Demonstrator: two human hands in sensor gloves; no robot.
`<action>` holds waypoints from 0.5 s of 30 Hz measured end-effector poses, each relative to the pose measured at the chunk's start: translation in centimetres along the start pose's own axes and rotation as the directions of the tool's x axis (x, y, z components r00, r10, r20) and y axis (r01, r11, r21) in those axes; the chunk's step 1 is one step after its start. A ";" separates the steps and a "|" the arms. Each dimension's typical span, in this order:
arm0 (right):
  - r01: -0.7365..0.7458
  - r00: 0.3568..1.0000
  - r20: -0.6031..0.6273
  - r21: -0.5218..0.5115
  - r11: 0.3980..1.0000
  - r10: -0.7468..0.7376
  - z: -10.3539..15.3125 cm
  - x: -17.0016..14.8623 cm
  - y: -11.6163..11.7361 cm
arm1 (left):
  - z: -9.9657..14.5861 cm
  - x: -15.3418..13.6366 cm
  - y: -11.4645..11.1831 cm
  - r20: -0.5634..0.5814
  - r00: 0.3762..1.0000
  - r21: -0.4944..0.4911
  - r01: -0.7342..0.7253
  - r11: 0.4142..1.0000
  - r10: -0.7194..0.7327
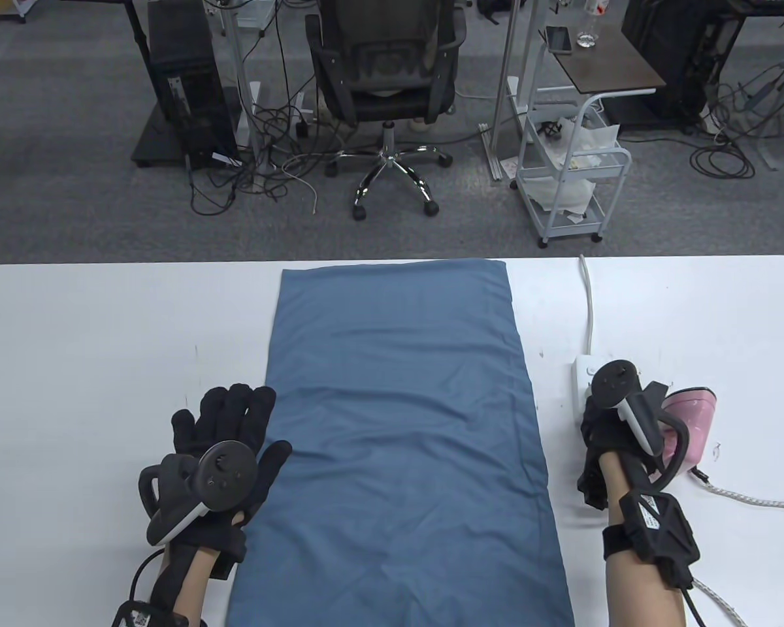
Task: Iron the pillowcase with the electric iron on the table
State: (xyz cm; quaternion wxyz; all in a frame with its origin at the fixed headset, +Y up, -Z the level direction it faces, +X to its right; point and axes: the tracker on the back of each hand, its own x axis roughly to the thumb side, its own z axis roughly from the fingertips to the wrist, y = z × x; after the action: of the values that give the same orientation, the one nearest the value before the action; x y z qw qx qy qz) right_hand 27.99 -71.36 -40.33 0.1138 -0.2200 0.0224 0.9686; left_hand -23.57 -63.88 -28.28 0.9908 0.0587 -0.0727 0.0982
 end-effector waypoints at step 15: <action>-0.062 0.997 -0.031 0.045 0.997 0.064 -0.8 0.2 1.2 | 0.0 -0.2 0.1 -0.002 1.000 0.008 0.000 1.000 0.000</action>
State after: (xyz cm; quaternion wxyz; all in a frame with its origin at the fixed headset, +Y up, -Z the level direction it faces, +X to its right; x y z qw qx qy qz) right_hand 27.90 -72.53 -41.13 0.0876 -0.2323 0.0523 0.9673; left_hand -23.78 -63.83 -28.28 0.9906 0.0626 -0.0711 0.0986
